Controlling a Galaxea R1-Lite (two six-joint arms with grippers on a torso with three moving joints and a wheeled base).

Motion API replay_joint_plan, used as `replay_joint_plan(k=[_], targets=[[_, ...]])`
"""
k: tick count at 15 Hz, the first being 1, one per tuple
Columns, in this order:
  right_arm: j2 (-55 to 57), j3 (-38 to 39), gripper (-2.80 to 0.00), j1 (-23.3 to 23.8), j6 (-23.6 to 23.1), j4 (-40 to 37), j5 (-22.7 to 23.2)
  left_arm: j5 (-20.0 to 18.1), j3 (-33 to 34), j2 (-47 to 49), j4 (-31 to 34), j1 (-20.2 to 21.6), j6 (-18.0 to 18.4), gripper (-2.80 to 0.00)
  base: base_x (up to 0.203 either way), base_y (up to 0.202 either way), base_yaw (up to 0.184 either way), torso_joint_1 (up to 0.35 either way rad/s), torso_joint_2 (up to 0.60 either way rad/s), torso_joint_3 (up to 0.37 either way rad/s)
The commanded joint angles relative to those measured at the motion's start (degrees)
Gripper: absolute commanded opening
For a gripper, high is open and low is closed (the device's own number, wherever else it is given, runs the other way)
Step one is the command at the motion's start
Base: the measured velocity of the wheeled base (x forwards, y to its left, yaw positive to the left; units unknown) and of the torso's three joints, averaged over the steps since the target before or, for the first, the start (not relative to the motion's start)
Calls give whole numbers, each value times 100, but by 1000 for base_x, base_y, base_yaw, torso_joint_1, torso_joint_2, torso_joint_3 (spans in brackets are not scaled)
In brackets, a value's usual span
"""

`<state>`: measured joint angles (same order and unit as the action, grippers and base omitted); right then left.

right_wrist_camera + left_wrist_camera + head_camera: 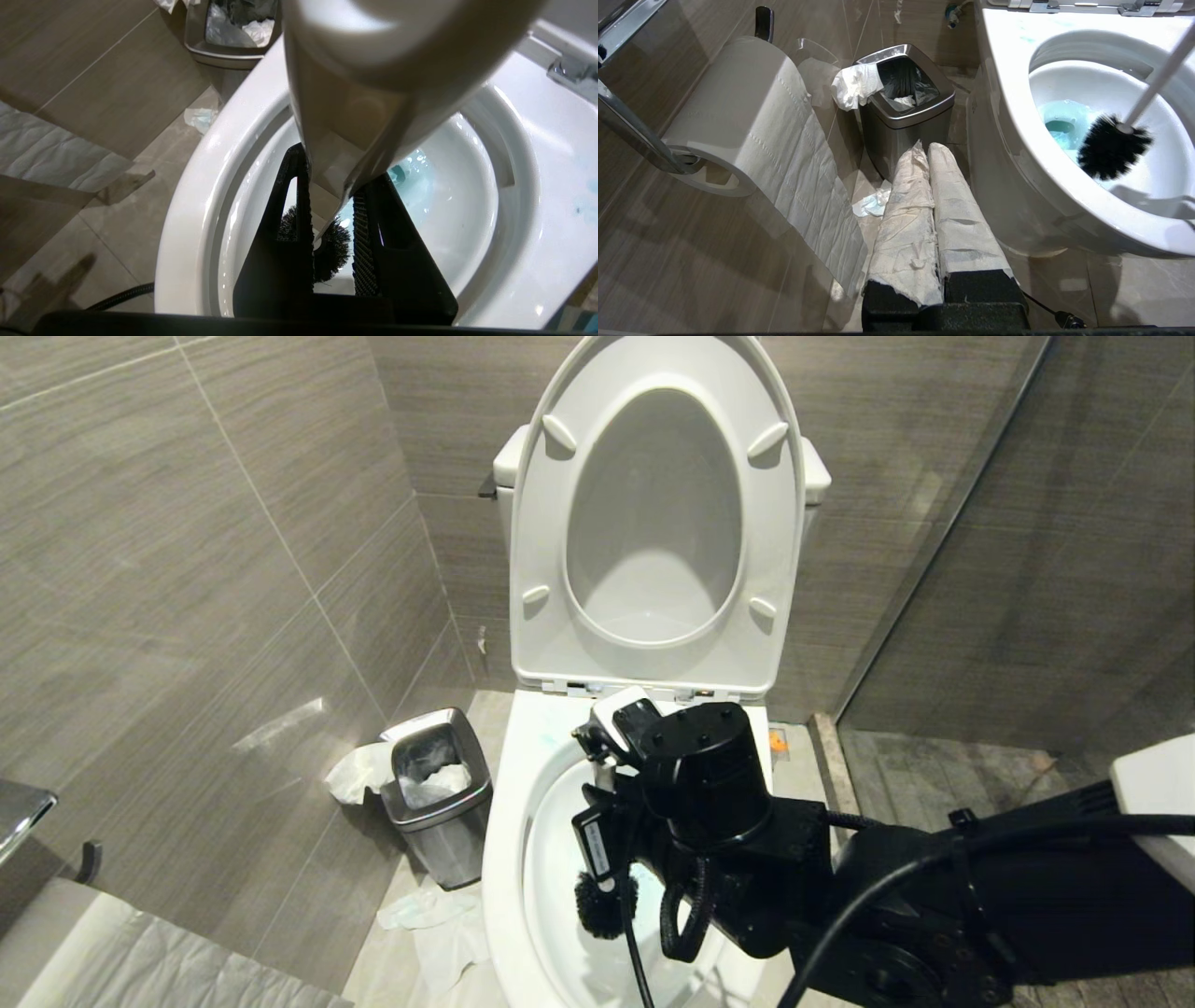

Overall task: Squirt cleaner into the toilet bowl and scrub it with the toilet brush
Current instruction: Scrub the toilet bowl

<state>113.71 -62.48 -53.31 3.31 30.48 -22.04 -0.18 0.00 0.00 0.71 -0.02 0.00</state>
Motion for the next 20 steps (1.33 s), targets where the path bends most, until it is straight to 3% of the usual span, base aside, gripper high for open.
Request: replay_joint_plan(k=[1,4,10,15,20], targets=[[-345,502,-280,-16,48,220,-61,1,9,0,0,-1,0,-280,0,0,0,0,0,0],[-529,953,-280,118,73,612,-227,1,9,0,0,2,0,-280,0,0,0,0,0,0],[-613,1098,-280,784,73,652,-247,1,9,0,0,-6,0,-280,0,0,0,0,0,0],[-329,935,-280,1126,22,882,-237,1,9,0,0,1,0,-280,0,0,0,0,0,0],[374,94,-280,1329,-111,1073,-238,1,9,0,0,2,0,-280,0,0,0,0,0,0]])
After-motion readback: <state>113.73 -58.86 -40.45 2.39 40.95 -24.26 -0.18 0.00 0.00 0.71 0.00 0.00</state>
